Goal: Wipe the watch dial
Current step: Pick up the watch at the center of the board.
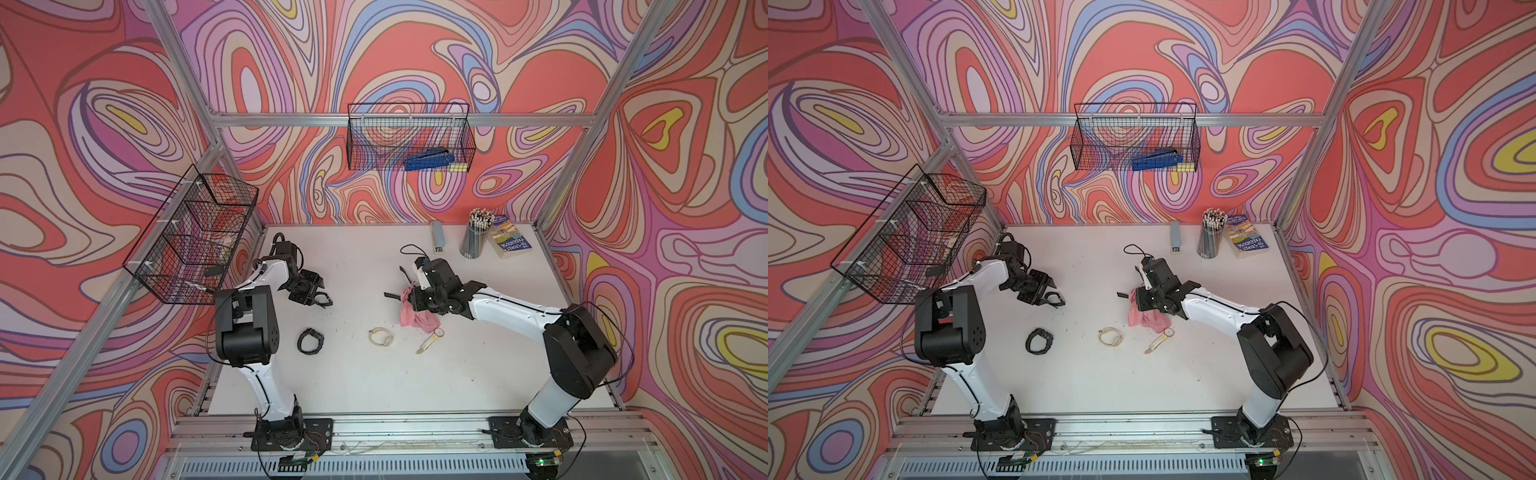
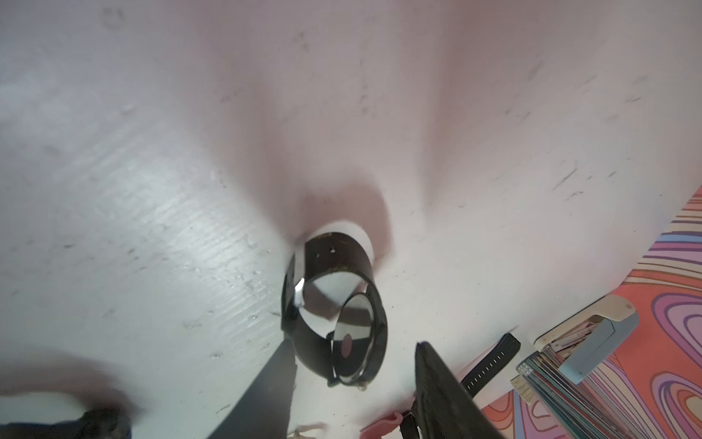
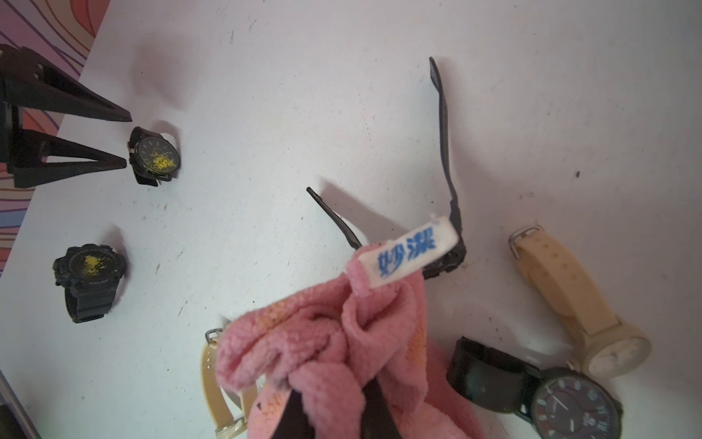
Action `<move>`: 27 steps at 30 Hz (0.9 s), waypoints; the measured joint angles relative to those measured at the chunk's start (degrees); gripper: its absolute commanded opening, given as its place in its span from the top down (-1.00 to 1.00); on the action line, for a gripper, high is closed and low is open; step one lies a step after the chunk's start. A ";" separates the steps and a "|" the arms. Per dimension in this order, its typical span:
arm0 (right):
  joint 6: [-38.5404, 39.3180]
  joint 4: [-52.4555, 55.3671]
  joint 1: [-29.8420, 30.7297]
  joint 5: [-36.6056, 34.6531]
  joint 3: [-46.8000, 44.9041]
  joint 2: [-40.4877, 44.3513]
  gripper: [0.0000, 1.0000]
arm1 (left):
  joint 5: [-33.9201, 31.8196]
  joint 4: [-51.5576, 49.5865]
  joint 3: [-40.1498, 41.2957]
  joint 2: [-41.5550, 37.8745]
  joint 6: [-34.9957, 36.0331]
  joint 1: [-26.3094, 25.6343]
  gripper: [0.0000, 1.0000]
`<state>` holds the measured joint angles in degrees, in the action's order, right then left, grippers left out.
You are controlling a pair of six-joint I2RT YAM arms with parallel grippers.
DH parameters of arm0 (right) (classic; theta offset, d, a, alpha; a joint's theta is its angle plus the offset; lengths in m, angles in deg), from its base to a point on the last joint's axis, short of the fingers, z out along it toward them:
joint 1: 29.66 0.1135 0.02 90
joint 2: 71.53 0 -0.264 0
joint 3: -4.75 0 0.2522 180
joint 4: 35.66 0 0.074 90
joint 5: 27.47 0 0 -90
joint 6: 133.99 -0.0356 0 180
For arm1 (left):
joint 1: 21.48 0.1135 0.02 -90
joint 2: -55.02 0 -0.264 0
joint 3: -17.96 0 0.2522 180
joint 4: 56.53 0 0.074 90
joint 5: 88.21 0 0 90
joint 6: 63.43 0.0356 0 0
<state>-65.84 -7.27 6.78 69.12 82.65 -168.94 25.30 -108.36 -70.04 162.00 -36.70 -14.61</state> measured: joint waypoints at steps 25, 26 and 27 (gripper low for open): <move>1.86 0.83 0.00 0.39 0.81 -1.51 0.88 | 3.06 3.48 -0.70 6.54 -0.42 0.07 0.54; 1.86 0.94 0.00 0.39 0.83 -1.51 0.88 | 3.48 3.89 -0.48 6.54 -0.42 0.13 0.60; 1.88 1.11 0.00 0.44 0.85 -1.55 0.88 | 3.78 4.35 -0.22 6.54 -0.42 0.20 0.67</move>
<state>-63.96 -6.15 6.78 69.56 83.50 -170.49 29.08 -104.01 -70.26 168.54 -37.11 -14.41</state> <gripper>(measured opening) 0.134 0.230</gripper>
